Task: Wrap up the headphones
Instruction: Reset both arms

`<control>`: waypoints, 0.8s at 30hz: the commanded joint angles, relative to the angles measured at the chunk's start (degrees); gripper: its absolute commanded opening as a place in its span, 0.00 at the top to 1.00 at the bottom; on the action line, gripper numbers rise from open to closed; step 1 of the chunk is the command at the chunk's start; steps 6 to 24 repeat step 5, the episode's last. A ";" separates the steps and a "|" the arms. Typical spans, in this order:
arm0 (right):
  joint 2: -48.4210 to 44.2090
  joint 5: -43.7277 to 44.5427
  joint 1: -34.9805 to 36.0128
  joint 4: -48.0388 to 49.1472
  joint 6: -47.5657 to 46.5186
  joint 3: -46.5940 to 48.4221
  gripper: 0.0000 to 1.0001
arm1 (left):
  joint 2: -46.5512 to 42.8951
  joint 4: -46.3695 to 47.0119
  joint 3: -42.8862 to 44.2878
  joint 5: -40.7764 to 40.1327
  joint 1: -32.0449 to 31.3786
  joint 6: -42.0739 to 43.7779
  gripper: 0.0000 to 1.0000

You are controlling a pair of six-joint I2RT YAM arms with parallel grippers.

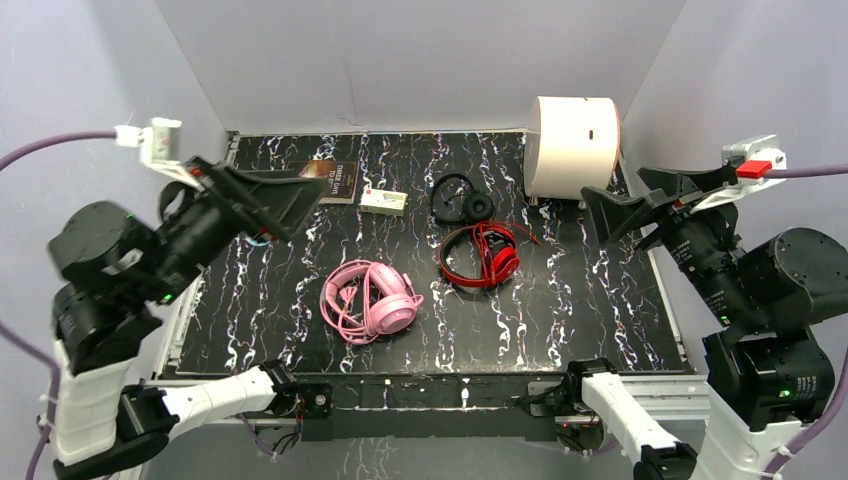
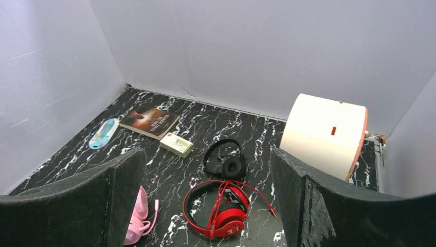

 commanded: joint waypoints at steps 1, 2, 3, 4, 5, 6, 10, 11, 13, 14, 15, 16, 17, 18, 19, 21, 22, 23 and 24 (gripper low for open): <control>1.43 4.02 0.19 -0.14 -1.28 1.66 0.01 | -0.47 -5.63 -0.68 -4.53 0.10 2.37 0.02; 1.10 3.77 0.21 0.20 -1.63 1.30 0.01 | -0.69 -6.48 -0.21 -5.17 0.10 2.45 0.02; 0.45 3.25 0.19 1.10 -2.01 0.27 0.02 | -0.85 -7.08 0.29 -5.46 0.10 2.68 0.02; -0.10 3.42 0.21 2.04 -1.84 -0.69 0.02 | -0.95 -7.38 0.69 -5.55 0.10 2.88 0.02; -0.37 4.24 0.21 2.45 -1.59 -1.13 0.02 | -0.97 -7.59 1.14 -5.50 0.10 3.01 0.02; -0.37 4.24 0.21 2.45 -1.59 -1.13 0.02 | -0.97 -7.59 1.14 -5.50 0.10 3.01 0.02; -0.37 4.24 0.21 2.45 -1.59 -1.13 0.02 | -0.97 -7.59 1.14 -5.50 0.10 3.01 0.02; -0.37 4.24 0.21 2.45 -1.59 -1.13 0.02 | -0.97 -7.59 1.14 -5.50 0.10 3.01 0.02; -0.37 4.24 0.21 2.45 -1.59 -1.13 0.02 | -0.97 -7.59 1.14 -5.50 0.10 3.01 0.02; -0.37 4.24 0.21 2.45 -1.59 -1.13 0.02 | -0.97 -7.59 1.14 -5.50 0.10 3.01 0.02; -0.37 4.24 0.21 2.45 -1.59 -1.13 0.02 | -0.97 -7.59 1.14 -5.50 0.10 3.01 0.02; -0.37 4.24 0.21 2.45 -1.59 -1.13 0.02 | -0.97 -7.59 1.14 -5.50 0.10 3.01 0.02; -0.37 4.24 0.21 2.45 -1.59 -1.13 0.02 | -0.97 -7.59 1.14 -5.50 0.10 3.01 0.02; -0.37 4.24 0.21 2.45 -1.59 -1.13 0.02 | -0.97 -7.59 1.14 -5.50 0.10 3.01 0.02; -0.37 4.24 0.21 2.45 -1.59 -1.13 0.02 | -0.97 -7.59 1.14 -5.50 0.10 3.01 0.02; -0.37 4.24 0.21 2.45 -1.59 -1.13 0.02 | -0.97 -7.59 1.14 -5.50 0.10 3.01 0.02; -0.37 4.24 0.21 2.45 -1.59 -1.13 0.02 | -0.97 -7.59 1.14 -5.50 0.10 3.01 0.02; -0.37 4.24 0.21 2.45 -1.59 -1.13 0.02 | -0.97 -7.59 1.14 -5.50 0.10 3.01 0.02; -0.37 4.24 0.21 2.45 -1.59 -1.13 0.02 | -0.97 -7.59 1.14 -5.50 0.10 3.01 0.02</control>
